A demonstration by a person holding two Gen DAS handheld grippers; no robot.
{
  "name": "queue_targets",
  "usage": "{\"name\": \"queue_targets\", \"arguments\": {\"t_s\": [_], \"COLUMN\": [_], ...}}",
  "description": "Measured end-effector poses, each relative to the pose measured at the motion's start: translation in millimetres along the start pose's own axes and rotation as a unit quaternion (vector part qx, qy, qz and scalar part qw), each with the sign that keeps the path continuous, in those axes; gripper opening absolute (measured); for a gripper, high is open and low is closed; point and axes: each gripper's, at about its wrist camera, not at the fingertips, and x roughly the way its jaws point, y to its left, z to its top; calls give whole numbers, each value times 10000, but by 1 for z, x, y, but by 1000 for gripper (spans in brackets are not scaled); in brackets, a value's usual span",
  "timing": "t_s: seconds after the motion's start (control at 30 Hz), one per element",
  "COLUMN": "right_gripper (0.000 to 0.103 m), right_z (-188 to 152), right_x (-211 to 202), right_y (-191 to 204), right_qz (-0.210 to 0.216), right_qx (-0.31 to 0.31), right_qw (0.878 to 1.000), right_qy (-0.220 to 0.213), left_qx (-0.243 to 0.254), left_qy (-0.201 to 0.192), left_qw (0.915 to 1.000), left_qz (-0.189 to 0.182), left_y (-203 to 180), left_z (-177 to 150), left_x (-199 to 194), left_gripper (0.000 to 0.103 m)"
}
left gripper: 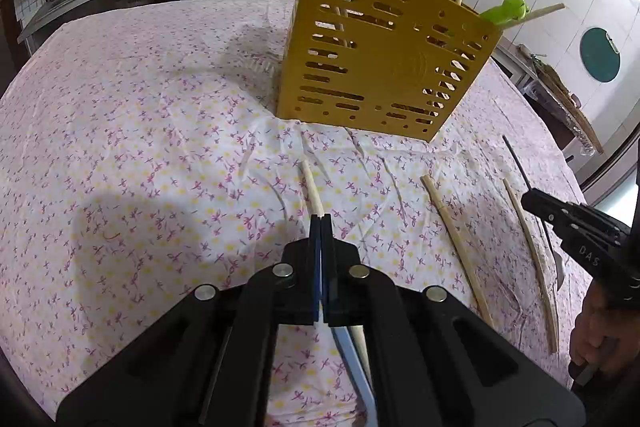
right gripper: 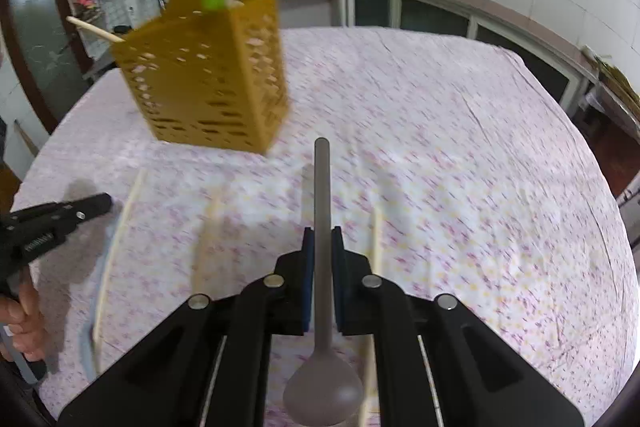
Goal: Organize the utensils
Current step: 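Lift both held utensils and carry them toward the yellow basket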
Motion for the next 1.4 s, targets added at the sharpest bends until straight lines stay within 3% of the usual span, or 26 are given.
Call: {"name": "queue_targets", "arguments": {"t_s": [0.2, 0.37, 0.77, 0.87, 1.07, 1.13, 1.17, 1.2, 1.4], "right_gripper": [8, 8, 8, 8, 8, 8, 8, 8, 8], "right_z": [-7, -6, 14, 13, 14, 14, 14, 14, 18], "right_x": [11, 11, -12, -13, -14, -14, -14, -14, -32], "right_y": [-9, -5, 9, 9, 1, 0, -1, -1, -4], "right_qz": [-175, 16, 244, 271, 278, 287, 296, 306, 382], "right_qx": [35, 45, 2, 15, 57, 63, 72, 81, 113], "right_qw": [9997, 9999, 9991, 9990, 9989, 9988, 9987, 9987, 9970], "right_qy": [157, 105, -351, -350, -384, -392, -397, -405, -660], "left_qx": [24, -25, 61, 109, 199, 276, 299, 314, 120], "left_qy": [79, 52, -1, 173, 354, 283, 245, 218, -185], "left_qw": [10000, 10000, 10000, 9997, 9979, 9973, 9971, 9971, 9995], "left_qz": [20, 7, -50, 144, 508, 615, 660, 659, 215], "left_y": [-5, -2, -3, -7, -14, -17, -18, -19, -14], "left_z": [2, 3, 17, 24, 30, 29, 28, 27, 26], "left_x": [6, 7, 10, 23, 43, 45, 44, 44, 13], "left_gripper": [0, 0, 0, 17, 25, 22, 11, 7, 4]}}
